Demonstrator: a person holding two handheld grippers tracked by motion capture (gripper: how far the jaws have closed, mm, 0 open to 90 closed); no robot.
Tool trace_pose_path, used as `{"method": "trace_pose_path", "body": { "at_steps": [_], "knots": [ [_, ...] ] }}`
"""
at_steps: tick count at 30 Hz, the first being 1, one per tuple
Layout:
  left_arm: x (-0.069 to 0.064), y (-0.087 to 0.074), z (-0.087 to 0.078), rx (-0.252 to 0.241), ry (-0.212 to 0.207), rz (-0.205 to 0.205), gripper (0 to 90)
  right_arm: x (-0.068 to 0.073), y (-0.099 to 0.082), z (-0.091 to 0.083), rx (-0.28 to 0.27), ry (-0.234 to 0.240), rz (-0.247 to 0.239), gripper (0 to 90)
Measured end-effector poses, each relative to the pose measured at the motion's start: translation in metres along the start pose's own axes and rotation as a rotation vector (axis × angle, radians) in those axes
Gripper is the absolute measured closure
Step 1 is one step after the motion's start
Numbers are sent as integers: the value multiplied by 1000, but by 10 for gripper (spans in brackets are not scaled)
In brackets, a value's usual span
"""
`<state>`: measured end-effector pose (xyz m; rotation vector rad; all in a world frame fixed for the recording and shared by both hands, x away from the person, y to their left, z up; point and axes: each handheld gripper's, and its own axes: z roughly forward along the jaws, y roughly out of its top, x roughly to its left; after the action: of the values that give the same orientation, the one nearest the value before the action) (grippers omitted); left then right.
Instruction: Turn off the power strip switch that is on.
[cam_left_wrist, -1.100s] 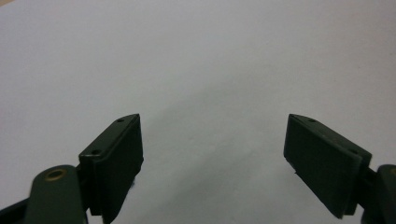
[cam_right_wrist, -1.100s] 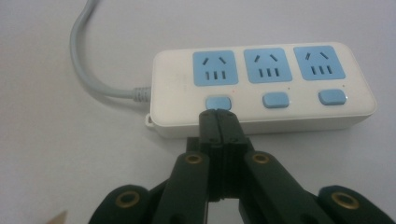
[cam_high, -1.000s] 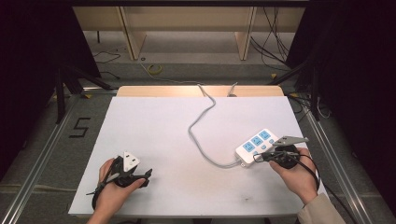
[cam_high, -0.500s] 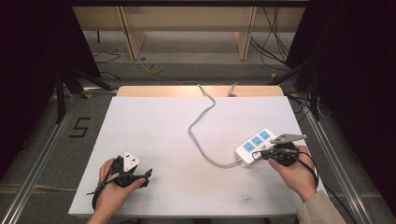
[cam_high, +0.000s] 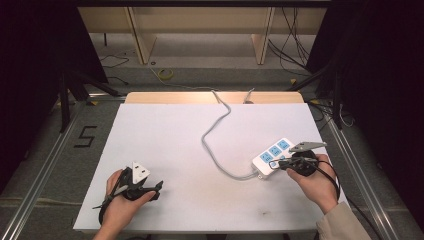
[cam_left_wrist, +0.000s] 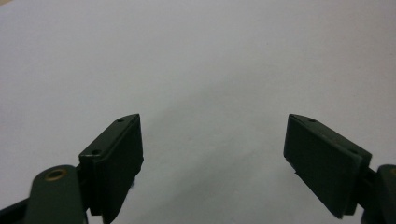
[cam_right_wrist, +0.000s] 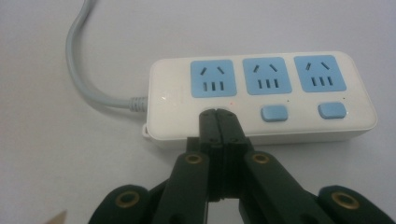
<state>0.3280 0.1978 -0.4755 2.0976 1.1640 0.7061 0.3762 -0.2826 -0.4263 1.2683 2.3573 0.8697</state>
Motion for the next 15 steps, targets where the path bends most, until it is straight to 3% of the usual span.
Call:
{"method": "trace_pose_path", "body": {
  "at_steps": [15],
  "knots": [
    [0, 0, 0, 1, 1, 0, 192, -1, 5, 1, 12, 2, -1, 900]
  ]
}}
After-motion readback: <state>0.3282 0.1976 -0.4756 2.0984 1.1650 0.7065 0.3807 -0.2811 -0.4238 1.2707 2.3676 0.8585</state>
